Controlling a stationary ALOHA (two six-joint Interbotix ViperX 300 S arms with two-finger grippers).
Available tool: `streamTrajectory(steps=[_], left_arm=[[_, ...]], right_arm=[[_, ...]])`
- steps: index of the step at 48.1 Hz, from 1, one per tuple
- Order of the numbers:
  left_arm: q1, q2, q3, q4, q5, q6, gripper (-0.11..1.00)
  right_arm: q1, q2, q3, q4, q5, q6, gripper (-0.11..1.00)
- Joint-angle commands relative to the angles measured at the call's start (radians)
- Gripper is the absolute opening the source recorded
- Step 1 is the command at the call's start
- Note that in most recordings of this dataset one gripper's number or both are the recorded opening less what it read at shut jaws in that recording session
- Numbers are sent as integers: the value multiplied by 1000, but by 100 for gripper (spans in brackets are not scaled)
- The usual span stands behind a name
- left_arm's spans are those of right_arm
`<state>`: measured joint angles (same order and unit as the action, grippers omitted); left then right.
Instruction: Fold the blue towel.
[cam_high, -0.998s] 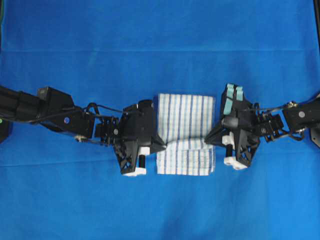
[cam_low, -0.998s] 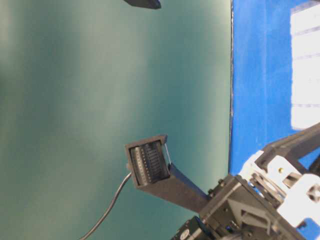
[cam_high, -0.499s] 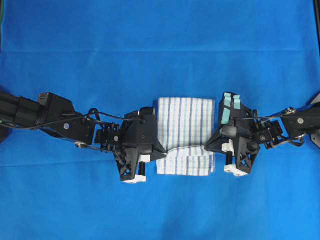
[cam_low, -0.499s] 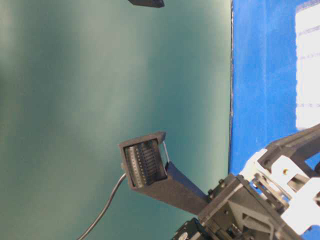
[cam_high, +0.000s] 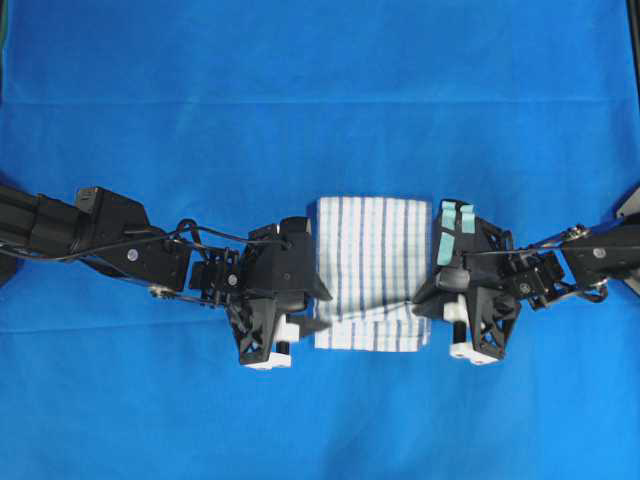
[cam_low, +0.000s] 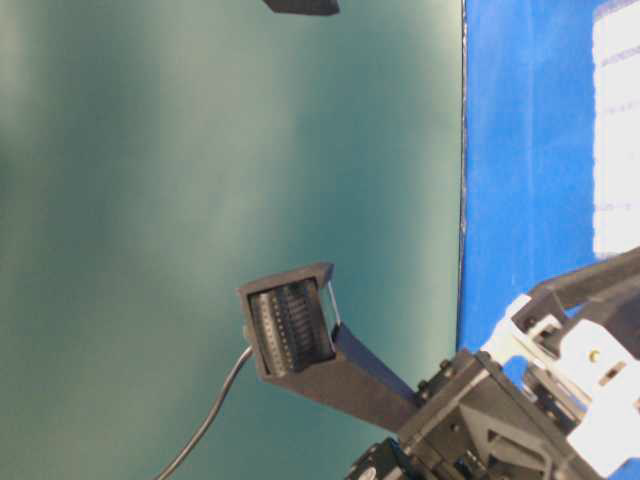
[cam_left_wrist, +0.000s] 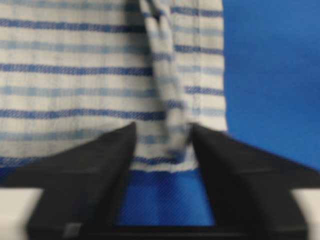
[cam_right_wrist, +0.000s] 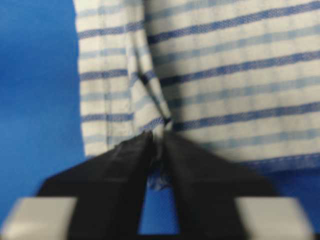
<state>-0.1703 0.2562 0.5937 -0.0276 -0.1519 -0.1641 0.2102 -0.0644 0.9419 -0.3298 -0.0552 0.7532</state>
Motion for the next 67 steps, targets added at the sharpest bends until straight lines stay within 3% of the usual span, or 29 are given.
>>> streamTrajectory(steps=[1,5,8,17,29,42,55,67], left_arm=[[-6,-38,-15,-2,6,2,57],[-6,-67,-9,-2,49,8,79],[-6,-94,-6,-2,81,14,86],[-5,-201,11,2,175,34,80],[5,-396,74,2,210,104,81],[28,-601,175,2,199,158,81],[52,-850,328,2,106,195,81],[89,-1095,482,3,89,199,81]], right_arm=[[14,-12,-20,6,6,2,43],[18,-26,-26,6,32,2,64],[20,-43,-34,5,60,0,65],[20,-156,-61,-11,209,-11,60],[20,-396,-63,-86,376,-12,60],[20,-678,-14,-178,465,-14,60],[20,-894,34,-284,531,-14,60],[20,-1040,133,-330,515,-14,60]])
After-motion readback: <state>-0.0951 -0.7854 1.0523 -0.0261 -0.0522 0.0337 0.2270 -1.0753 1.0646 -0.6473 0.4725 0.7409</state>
